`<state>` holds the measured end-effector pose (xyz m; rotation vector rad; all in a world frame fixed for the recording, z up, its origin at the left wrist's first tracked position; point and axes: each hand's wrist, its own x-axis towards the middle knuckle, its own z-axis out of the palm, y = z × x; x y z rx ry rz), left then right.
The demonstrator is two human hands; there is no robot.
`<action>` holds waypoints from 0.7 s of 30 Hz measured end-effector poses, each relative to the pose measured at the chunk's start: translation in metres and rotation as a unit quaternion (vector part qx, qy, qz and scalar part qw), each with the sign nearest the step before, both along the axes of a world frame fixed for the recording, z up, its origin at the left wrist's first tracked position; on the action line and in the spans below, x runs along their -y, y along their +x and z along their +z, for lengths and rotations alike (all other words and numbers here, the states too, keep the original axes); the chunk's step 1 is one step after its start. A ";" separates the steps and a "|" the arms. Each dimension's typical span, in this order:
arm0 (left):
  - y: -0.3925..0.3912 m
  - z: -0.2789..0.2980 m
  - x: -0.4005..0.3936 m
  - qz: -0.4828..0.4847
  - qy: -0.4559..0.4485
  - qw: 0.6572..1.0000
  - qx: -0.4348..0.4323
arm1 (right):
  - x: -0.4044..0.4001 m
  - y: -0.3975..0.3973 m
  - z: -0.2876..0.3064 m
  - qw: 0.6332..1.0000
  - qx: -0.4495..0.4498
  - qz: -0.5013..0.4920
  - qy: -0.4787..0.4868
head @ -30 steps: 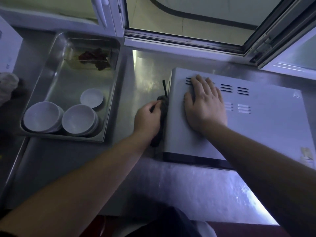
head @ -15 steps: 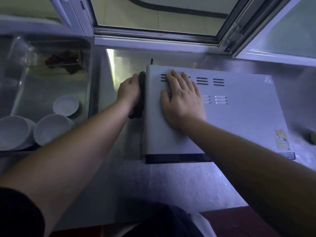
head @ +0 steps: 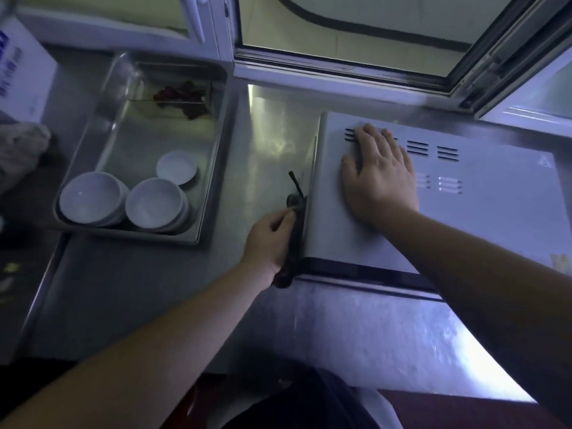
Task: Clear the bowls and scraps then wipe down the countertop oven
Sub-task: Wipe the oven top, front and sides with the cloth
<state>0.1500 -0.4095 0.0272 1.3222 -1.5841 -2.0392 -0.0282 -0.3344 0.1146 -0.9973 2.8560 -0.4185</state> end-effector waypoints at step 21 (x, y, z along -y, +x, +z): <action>0.007 -0.020 -0.008 0.030 0.001 0.999 0.027 | 0.002 -0.001 -0.004 1.000 -0.021 0.001 -0.009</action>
